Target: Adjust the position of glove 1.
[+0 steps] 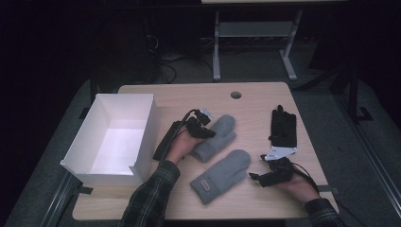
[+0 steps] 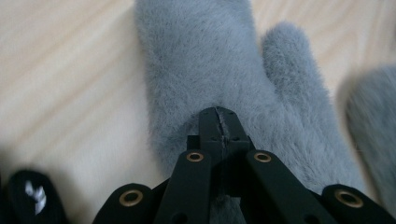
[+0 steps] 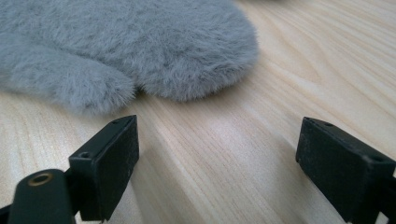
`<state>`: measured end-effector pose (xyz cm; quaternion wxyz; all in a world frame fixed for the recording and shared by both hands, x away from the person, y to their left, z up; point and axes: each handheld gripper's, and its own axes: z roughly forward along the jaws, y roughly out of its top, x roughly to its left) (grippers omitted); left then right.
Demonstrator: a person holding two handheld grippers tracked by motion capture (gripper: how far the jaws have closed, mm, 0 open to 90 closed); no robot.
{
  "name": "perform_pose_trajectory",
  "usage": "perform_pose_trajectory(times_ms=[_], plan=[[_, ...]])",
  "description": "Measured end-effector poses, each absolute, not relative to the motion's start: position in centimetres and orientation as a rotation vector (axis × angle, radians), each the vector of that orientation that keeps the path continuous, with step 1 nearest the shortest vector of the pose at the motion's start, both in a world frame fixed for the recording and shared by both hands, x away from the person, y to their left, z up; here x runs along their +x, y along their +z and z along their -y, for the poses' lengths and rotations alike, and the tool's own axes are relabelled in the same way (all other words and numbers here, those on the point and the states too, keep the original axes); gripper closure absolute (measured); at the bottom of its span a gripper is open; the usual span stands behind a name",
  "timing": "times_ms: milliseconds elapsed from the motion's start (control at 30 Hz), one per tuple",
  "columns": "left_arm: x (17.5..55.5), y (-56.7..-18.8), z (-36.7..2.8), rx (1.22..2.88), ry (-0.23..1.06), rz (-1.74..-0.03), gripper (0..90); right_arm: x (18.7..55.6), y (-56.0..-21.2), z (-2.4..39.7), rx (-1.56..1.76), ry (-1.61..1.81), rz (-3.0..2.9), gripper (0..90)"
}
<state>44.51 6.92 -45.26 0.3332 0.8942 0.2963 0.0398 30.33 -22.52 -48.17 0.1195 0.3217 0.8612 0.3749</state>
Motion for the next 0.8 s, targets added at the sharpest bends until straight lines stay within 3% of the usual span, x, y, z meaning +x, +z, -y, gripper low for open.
perform_pose_trajectory(times_ms=[233,433,800], plan=[[41.8,-44.8,-8.6,2.396,0.12,-0.725,89.9,30.3,-48.2,22.5,0.939,1.096,-2.515,13.1],[40.6,-44.4,-10.2,2.353,0.099,-0.727,89.6,30.3,-48.2,22.5,0.94,1.096,-2.514,13.1],[36.9,-42.0,-12.4,2.245,0.172,-0.794,52.7,30.4,-48.2,22.5,0.94,1.096,-2.513,13.1]])
